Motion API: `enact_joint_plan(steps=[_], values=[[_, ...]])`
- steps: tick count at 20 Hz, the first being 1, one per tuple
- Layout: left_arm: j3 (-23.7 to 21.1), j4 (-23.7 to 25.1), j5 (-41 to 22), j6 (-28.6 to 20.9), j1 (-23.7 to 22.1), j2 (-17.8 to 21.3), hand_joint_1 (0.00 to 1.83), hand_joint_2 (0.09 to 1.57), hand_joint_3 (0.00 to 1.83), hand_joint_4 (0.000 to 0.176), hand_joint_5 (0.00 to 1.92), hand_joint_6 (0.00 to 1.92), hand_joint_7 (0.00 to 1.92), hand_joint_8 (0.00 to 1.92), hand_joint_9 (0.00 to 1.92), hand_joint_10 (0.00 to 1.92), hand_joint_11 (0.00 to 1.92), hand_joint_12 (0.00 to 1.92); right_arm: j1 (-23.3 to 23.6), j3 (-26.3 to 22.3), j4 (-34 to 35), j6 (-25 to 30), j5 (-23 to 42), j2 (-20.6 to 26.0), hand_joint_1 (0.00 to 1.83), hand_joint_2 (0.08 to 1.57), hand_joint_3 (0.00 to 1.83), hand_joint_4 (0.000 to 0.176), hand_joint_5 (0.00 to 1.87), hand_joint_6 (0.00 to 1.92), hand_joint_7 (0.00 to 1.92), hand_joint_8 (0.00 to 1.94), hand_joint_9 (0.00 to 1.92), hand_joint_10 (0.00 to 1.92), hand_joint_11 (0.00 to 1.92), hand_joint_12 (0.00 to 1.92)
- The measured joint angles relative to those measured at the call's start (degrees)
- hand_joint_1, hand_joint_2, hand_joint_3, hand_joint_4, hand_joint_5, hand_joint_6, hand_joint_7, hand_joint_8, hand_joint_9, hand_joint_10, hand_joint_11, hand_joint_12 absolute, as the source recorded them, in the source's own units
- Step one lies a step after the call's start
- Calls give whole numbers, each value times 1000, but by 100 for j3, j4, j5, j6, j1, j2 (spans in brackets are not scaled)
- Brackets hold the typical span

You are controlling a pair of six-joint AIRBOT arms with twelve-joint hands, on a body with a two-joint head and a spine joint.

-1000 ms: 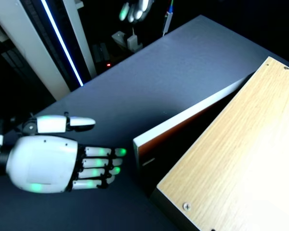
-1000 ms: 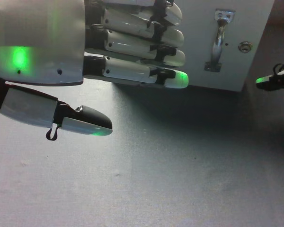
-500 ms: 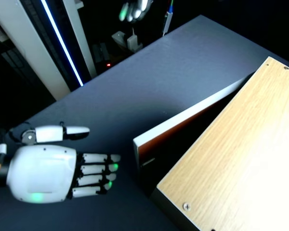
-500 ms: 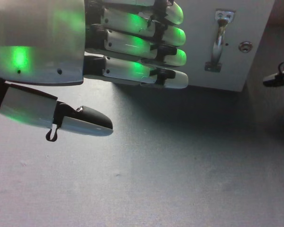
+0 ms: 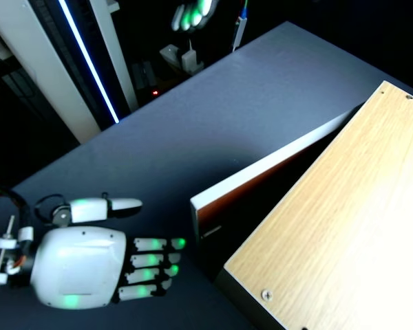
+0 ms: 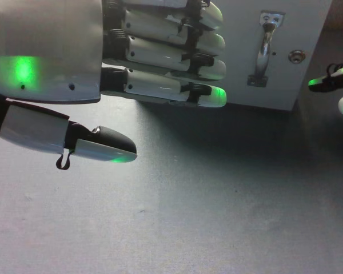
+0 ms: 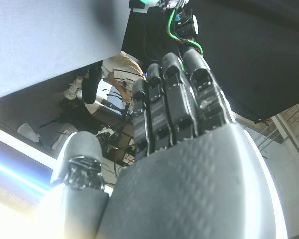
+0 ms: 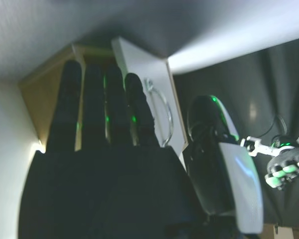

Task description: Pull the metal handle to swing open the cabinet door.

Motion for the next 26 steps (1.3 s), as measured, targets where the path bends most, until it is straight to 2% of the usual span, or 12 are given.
enact_joint_plan(steps=[11, 18, 22, 26], values=[[0, 0, 0, 0, 0, 0, 0, 1427, 2, 0, 328, 0, 363, 0, 327, 0, 0, 673, 251, -4, 81, -2, -649, -155, 0, 1350, 2, 0, 195, 2, 225, 2, 188, 1, 0, 509], [0, 0, -7, 0, 0, 0, 0, 1464, 18, 0, 343, 6, 366, 1, 332, 3, 1, 675, 382, -411, 358, -2, -1209, -153, 0, 1337, 0, 0, 195, 0, 216, 0, 184, 0, 0, 496], [0, 0, 0, 0, 0, 0, 0, 1539, 38, 0, 331, 0, 357, 1, 328, 0, 0, 683, 400, -590, 647, -2, -1331, -114, 0, 1343, 0, 0, 198, 3, 227, 3, 199, 3, 0, 540], [0, 0, -2, 0, 0, 0, 23, 1571, 85, 0, 377, 9, 392, 5, 339, 0, 0, 740, 407, -723, 702, -2, -1370, -76, 0, 1352, 2, 0, 199, 0, 237, 3, 193, 0, 0, 471]])
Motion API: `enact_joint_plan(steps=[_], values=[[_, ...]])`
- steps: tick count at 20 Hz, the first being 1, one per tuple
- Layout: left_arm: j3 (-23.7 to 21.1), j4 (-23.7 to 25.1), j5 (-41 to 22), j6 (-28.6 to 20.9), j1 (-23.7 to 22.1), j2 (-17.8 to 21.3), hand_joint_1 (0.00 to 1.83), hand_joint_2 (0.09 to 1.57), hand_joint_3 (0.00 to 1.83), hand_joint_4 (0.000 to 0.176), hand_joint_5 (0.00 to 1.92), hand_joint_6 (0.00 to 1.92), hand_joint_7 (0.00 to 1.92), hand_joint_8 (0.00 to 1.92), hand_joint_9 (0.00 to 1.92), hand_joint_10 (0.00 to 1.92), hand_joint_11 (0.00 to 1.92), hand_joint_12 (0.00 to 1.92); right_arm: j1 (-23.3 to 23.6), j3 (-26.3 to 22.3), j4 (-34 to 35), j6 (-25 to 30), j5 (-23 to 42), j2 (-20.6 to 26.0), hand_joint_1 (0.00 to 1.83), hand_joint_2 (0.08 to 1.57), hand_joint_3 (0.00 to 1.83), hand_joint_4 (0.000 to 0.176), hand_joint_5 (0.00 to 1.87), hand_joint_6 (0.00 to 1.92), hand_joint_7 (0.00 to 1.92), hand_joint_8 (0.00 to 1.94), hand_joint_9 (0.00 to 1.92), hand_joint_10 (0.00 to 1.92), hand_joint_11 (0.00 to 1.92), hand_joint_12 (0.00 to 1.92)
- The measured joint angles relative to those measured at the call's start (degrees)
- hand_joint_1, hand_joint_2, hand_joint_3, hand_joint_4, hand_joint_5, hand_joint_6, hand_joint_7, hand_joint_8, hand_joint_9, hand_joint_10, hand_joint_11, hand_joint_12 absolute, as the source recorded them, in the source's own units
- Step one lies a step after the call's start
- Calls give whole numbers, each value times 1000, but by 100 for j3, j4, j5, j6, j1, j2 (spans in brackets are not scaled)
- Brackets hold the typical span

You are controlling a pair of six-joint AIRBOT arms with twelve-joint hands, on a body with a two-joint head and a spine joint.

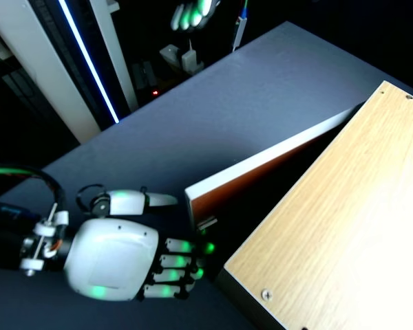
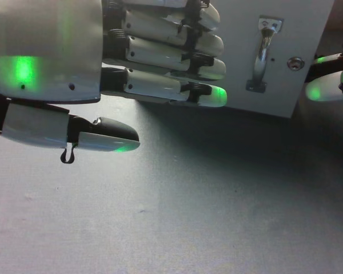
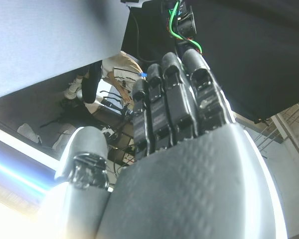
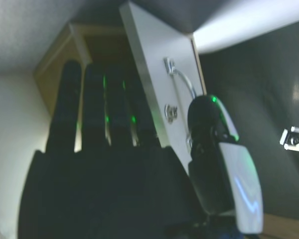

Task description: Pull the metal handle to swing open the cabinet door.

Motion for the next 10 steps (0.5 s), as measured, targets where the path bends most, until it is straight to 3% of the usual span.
enact_joint_plan(steps=[4, 6, 10], values=[[0, 0, 0, 0, 0, 0, 50, 1571, 135, 0, 361, 0, 386, 1, 343, 2, 0, 724, 11, -203, 92, -2, -11, 107, 0, 1354, 2, 0, 171, 0, 220, 2, 180, 4, 0, 416], [0, 0, 0, 0, 0, 0, 47, 1571, 137, 0, 345, 0, 380, 0, 341, 0, 0, 694, 11, -297, 87, 0, -17, 127, 0, 1352, 0, 0, 172, 0, 223, 1, 197, 4, 0, 522], [0, 0, -2, 0, 0, 0, 18, 1571, 134, 0, 336, 0, 372, 0, 343, 1, 5, 691, 11, -358, 72, 0, 269, 164, 0, 1351, 0, 0, 189, 4, 224, 0, 188, 0, 0, 493]])
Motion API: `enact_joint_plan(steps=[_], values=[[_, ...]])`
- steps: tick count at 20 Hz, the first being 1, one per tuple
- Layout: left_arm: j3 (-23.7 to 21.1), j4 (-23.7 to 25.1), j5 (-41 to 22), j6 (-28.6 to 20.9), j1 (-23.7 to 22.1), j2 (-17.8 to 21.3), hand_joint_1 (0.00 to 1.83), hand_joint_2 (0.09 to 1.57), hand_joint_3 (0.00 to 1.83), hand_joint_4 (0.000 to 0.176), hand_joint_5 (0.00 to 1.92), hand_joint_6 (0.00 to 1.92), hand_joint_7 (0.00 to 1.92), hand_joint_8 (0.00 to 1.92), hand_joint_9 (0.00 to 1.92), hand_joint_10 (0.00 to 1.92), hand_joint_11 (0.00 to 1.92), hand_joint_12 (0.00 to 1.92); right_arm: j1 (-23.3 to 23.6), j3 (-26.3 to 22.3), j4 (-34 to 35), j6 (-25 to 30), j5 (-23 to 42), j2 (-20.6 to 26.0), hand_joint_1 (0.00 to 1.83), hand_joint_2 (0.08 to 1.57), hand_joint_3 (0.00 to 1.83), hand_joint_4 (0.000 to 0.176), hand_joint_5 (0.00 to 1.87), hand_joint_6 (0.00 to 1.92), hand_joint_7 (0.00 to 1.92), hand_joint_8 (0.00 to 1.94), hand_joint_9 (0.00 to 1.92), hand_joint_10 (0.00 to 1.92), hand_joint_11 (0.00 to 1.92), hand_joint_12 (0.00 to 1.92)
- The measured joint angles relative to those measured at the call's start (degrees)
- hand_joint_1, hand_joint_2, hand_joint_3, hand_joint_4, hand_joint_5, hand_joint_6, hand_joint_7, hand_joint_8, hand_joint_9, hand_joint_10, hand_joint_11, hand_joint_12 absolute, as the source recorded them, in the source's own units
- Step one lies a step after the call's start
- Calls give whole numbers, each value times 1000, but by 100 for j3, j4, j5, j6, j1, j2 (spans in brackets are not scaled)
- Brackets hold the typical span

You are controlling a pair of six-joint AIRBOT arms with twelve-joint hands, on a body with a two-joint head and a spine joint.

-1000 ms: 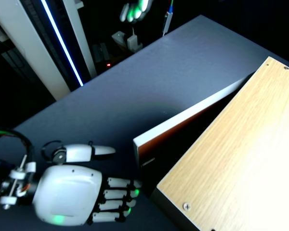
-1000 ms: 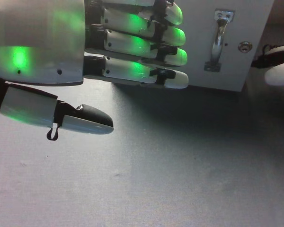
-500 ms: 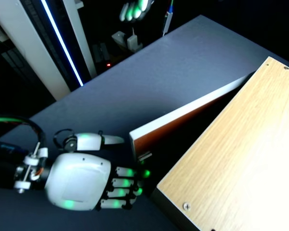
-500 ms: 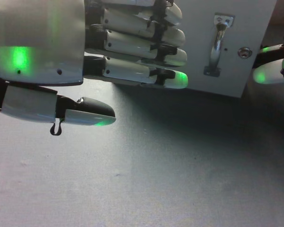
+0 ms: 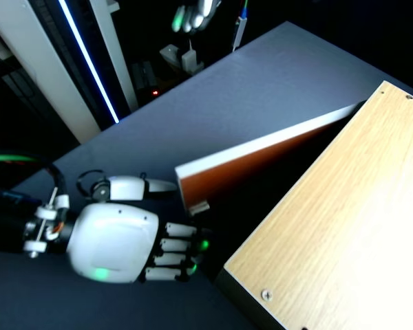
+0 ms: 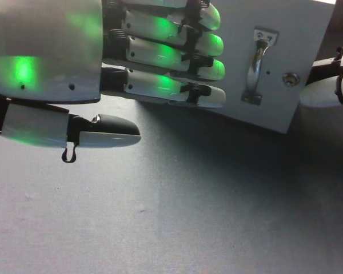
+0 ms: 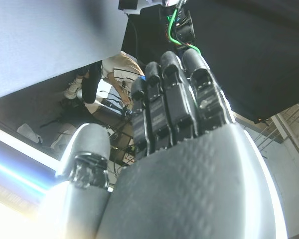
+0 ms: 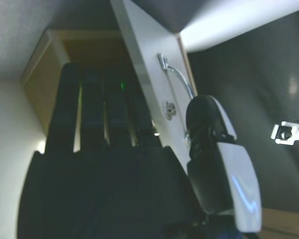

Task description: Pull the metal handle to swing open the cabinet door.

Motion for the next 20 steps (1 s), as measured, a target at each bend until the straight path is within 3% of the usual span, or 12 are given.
enact_joint_plan(steps=[4, 6, 20], values=[[0, 0, 0, 0, 0, 0, 67, 1571, 138, 0, 337, 0, 368, 0, 333, 0, 0, 655, 0, -105, -33, -2, 439, 44, 0, 1347, 0, 0, 189, 5, 221, 4, 185, 4, 0, 490], [0, 0, 0, 0, 0, 0, 4, 1571, 172, 0, 346, 1, 375, 0, 341, 0, 4, 655, 0, -125, -44, -2, 564, 39, 0, 1345, 0, 0, 178, 0, 212, 0, 178, 1, 0, 492], [0, 0, -2, 0, 0, 0, 0, 1566, 161, 0, 368, 4, 383, 3, 348, 3, 28, 659, 273, -354, -518, -2, 999, 70, 0, 1348, 0, 0, 203, 5, 228, 3, 188, 4, 0, 521]])
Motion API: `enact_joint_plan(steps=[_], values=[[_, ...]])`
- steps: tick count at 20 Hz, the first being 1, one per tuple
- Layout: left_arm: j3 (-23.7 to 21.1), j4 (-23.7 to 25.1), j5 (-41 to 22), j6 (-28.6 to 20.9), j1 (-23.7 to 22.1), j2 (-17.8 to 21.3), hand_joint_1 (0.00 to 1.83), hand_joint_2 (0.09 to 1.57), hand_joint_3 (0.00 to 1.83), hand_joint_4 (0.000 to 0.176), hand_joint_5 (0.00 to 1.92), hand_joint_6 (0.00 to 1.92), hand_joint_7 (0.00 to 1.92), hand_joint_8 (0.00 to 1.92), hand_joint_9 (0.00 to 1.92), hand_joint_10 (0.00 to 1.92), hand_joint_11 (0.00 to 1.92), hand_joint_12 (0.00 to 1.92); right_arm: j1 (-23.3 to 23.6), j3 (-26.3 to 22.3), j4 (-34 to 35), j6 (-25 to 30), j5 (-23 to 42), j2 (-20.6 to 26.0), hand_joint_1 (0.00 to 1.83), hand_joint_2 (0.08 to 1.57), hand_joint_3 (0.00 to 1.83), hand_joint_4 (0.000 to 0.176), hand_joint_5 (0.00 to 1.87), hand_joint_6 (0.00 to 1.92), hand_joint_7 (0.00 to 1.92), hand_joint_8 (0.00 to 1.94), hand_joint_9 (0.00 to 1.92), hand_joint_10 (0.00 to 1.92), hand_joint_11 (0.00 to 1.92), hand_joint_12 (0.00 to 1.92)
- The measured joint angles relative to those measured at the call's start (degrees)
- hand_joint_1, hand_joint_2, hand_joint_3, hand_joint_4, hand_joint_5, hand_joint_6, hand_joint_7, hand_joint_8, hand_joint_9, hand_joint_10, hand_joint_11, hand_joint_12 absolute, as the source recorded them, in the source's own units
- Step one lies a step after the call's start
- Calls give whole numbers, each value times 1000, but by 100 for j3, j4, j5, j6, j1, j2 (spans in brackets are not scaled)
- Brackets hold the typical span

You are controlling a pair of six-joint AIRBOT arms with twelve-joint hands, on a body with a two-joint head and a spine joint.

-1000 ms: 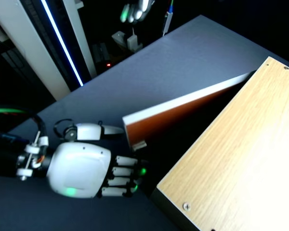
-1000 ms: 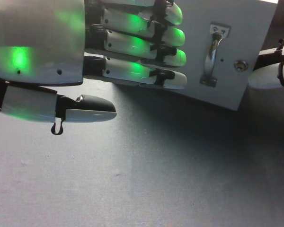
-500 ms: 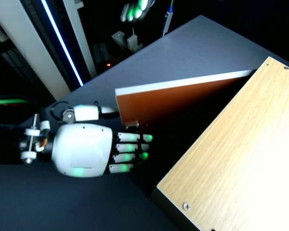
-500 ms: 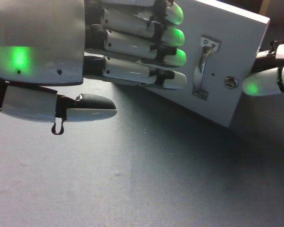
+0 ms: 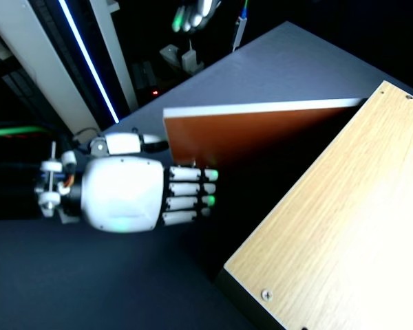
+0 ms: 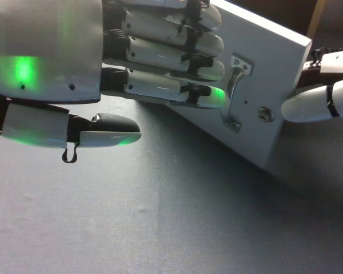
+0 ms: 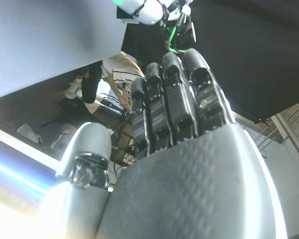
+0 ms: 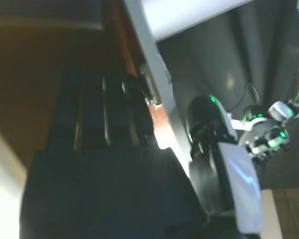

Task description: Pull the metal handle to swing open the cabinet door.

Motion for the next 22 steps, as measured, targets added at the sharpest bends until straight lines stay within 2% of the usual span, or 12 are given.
enact_joint_plan(steps=[9, 13, 19, 22], values=[[0, 0, 7, 0, 0, 0, 0, 1571, 152, 0, 330, 3, 347, 2, 328, 3, 2, 705, -44, 13, -55, -127, 734, 7, 0, 1368, 7, 0, 200, 4, 222, 6, 177, 1, 0, 499], [0, 0, 7, 0, 0, 0, 0, 1570, 151, 0, 343, 4, 360, 3, 318, 3, 0, 626, -129, 0, -92, -168, 1200, 125, 0, 1368, 1, 0, 188, 2, 220, 3, 188, 4, 0, 542], [0, 2, 4, 0, 0, 0, 0, 1571, 117, 0, 342, 3, 351, 1, 315, 2, 8, 635, -238, -4, -101, -170, 1493, 42, 0, 1345, 0, 0, 184, 2, 221, 0, 172, 0, 0, 440], [0, 0, 2, 0, 0, 0, 0, 1555, 60, 0, 331, 0, 341, 1, 301, 0, 0, 611, -238, -50, -83, -170, 1512, -33, 0, 1342, 0, 0, 116, 2, 138, 2, 95, 2, 0, 245]])
